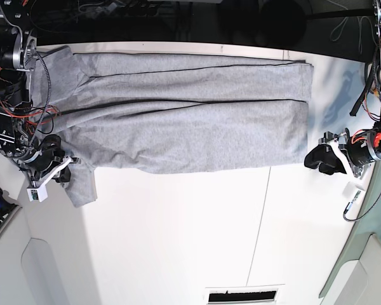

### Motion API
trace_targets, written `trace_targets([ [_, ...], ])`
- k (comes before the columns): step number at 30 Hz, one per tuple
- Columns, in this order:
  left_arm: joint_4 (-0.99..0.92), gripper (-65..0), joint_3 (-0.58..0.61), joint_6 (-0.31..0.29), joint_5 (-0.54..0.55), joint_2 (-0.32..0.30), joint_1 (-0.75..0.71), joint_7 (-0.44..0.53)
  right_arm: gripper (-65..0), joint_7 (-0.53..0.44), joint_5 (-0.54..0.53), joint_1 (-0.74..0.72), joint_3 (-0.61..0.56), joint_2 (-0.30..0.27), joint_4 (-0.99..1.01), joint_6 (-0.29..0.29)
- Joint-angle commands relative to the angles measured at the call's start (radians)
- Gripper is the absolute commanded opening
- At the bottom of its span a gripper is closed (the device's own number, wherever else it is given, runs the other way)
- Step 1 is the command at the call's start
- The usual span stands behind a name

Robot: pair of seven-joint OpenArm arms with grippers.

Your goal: Layout the t-shirt on the table in an organized manner, then fold the t-shirt properly

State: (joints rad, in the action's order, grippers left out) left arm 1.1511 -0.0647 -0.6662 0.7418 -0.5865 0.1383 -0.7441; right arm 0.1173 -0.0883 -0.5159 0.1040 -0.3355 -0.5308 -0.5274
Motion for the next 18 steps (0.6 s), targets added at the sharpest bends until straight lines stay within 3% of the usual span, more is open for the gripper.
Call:
trace_targets([
  [1,-0.026,-27.5,-0.006,-0.003,0.016,-0.009,0.03,0.015,-65.0,0.013,0.011,-0.021,0.0,-0.014,-0.01,0.004],
  [6,-0.201,-27.5,-0.006,-0.021,0.028,0.037,0.09,0.013,-65.0,0.013,0.01,-0.021,0.0,-0.013,-0.01,0.003],
  [12,-0.214,-28.2,-0.006,-0.032,0.042,0.075,0.094,-0.005,-65.0,0.013,0.01,-0.021,0.0,-0.015,-0.01,0.003],
  [13,-0.214,-31.7,-0.006,-0.032,0.042,0.077,0.094,-0.005,-65.0,0.013,0.01,-0.021,0.001,-0.017,-0.011,0.003],
  [14,-0.214,-39.2,-0.006,-0.032,0.038,0.076,0.094,-0.006,-65.0,0.013,0.01,-0.021,0.002,-0.019,-0.014,0.003],
  [16,-0.214,-60.3,-0.006,-0.032,0.018,0.075,0.095,-0.016,-65.0,0.013,0.009,-0.021,0.005,-0.029,-0.023,0.003],
  [17,-0.213,-65.0,-0.006,-0.032,0.015,0.073,0.095,-0.026,-65.0,0.013,0.009,-0.02,0.01,-0.035,-0.029,0.003],
  [18,-0.21,-65.0,-0.006,-0.032,0.017,0.071,0.095,-0.039,-65.0,0.013,0.009,-0.018,0.018,-0.043,-0.037,0.003],
])
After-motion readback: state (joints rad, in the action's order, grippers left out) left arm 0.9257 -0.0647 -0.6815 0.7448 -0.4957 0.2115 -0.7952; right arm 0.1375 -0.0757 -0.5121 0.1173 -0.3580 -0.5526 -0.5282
